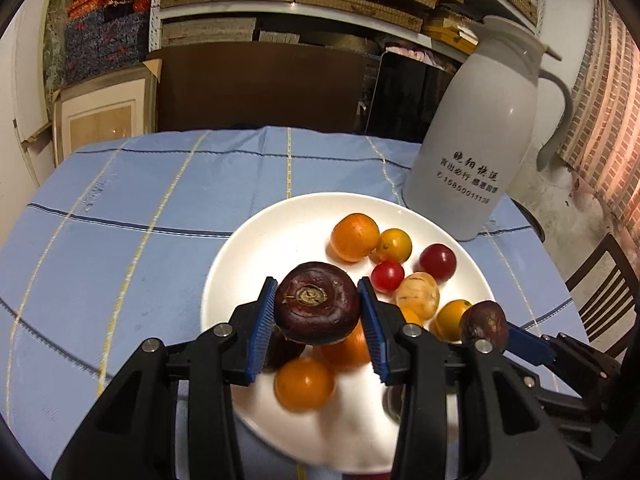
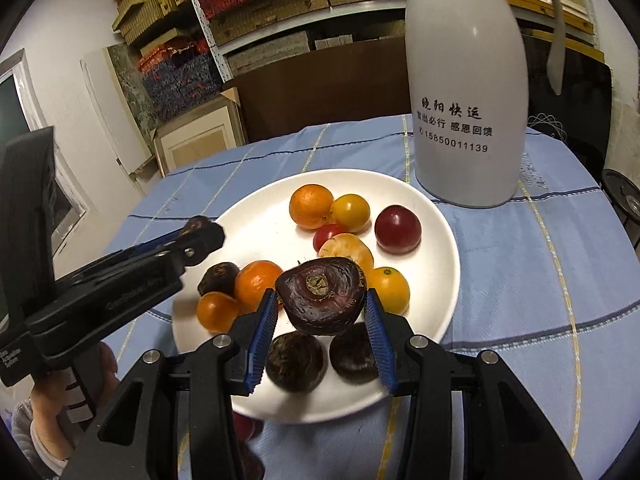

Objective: Organize fruits
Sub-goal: 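Open the left tool over the plate while the right tool releases its water chestnut, then grasp the last water chestnut with the right tool while the left tool approaches the red tomato, then grasp the red tomato with the left tool, then carry the red tomato over the plate with the left tool while the right tool carries the water chestnut, then open the right tool to drop the water chestnut while the left tool releases the tomato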

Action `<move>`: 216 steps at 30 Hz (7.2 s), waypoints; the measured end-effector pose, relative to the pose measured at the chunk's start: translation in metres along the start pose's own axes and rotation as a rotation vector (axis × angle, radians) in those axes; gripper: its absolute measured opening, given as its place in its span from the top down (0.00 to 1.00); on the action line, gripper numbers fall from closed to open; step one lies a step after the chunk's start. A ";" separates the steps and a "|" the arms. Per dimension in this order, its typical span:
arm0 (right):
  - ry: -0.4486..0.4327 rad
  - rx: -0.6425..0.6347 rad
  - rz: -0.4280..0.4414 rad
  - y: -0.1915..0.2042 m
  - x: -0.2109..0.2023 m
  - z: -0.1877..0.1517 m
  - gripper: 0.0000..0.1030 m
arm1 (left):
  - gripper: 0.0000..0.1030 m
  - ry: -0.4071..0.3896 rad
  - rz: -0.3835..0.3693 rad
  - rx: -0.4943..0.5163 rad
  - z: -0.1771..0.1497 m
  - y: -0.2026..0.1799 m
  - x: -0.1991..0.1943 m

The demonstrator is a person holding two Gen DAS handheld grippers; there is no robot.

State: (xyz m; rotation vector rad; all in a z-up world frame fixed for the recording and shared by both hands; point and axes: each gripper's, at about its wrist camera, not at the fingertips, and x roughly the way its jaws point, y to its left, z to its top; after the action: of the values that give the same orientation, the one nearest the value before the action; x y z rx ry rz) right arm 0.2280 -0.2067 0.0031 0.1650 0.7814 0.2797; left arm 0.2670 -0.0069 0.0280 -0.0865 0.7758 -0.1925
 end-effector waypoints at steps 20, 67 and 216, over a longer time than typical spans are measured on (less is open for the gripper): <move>-0.050 0.001 -0.009 -0.003 -0.013 0.004 0.50 | 0.34 0.000 0.019 -0.020 -0.002 0.009 0.001; 0.131 -0.244 -0.003 0.074 -0.017 -0.118 0.54 | 0.05 -0.016 0.123 -0.203 -0.113 0.054 -0.116; -0.087 0.021 -0.011 -0.015 -0.001 0.023 0.60 | 0.64 -0.075 0.134 0.247 -0.066 -0.075 -0.003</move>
State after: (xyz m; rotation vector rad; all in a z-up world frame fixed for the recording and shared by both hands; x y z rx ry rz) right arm 0.2461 -0.2219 0.0163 0.1919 0.6992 0.2526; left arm 0.2076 -0.0799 -0.0055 0.1908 0.6751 -0.1558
